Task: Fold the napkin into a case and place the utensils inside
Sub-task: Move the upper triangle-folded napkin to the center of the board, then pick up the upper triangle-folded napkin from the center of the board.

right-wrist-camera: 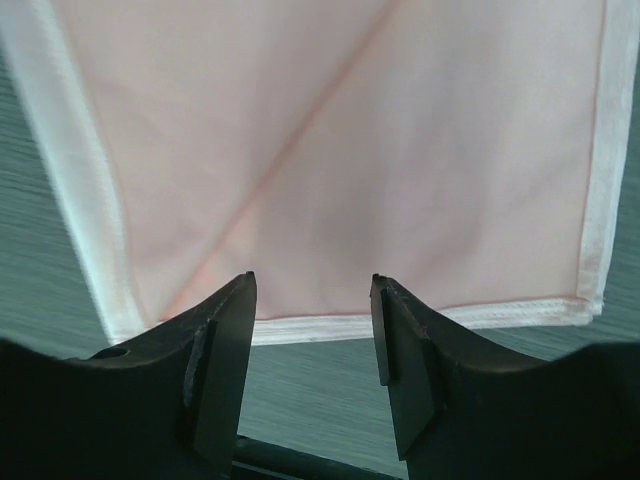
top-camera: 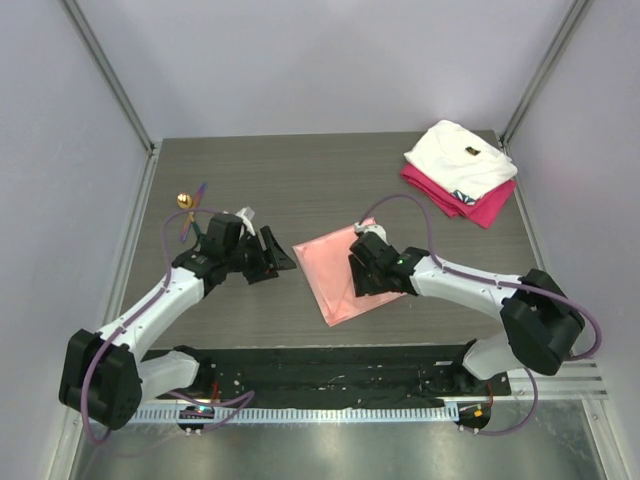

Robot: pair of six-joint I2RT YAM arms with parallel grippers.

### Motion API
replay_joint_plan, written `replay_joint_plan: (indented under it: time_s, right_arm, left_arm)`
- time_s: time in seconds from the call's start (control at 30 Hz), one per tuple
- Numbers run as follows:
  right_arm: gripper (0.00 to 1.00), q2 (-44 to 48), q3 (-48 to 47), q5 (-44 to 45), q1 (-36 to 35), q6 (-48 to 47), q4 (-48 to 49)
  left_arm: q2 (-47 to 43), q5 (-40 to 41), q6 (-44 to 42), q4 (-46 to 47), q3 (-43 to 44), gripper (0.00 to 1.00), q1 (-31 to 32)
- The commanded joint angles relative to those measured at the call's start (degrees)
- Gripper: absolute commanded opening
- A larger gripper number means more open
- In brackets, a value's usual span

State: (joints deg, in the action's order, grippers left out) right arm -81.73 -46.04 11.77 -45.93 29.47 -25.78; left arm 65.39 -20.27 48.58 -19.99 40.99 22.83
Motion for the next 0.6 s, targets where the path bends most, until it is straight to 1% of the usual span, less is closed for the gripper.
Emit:
replay_joint_plan:
  time_s: [0.0,0.17,0.27,0.33,0.4,0.47,0.57]
  right_arm:
    - [0.58,-3.4,-11.0,3.2,-5.1,-2.1,-5.2]
    - [0.57,-9.6,-16.4,2.0,-10.4,-0.8,-5.7]
    - [0.54,-12.8,-18.3,2.0,-12.9,-0.5,-5.1]
    - [0.46,-14.4,-18.7,0.9,-13.9,-0.3,-3.9]
    - [0.44,-15.2,-19.0,0.4,-15.1,0.1,-3.4]
    - [0.44,-16.0,-19.0,0.5,-15.9,0.2,-3.0]
    - [0.48,-16.5,-18.6,0.5,-16.5,0.5,-3.0]
  left_arm:
    - [-0.9,0.8,-0.8,-0.7,1.3,0.65,-1.6]
    - [-1.7,-1.1,-0.8,-1.5,0.3,0.65,-5.8]
    - [-2.4,-3.3,-1.5,-1.6,-0.4,0.65,-8.8]
    - [-2.6,-3.4,-2.0,-2.5,-0.5,0.64,-9.8]
    - [-2.7,-3.5,-2.3,-2.7,-0.7,0.64,-10.0]
    - [-2.8,-3.8,-2.3,-2.4,-1.1,0.64,-10.0]
    - [-2.7,-4.6,-1.9,-1.8,-1.6,0.64,-10.1]
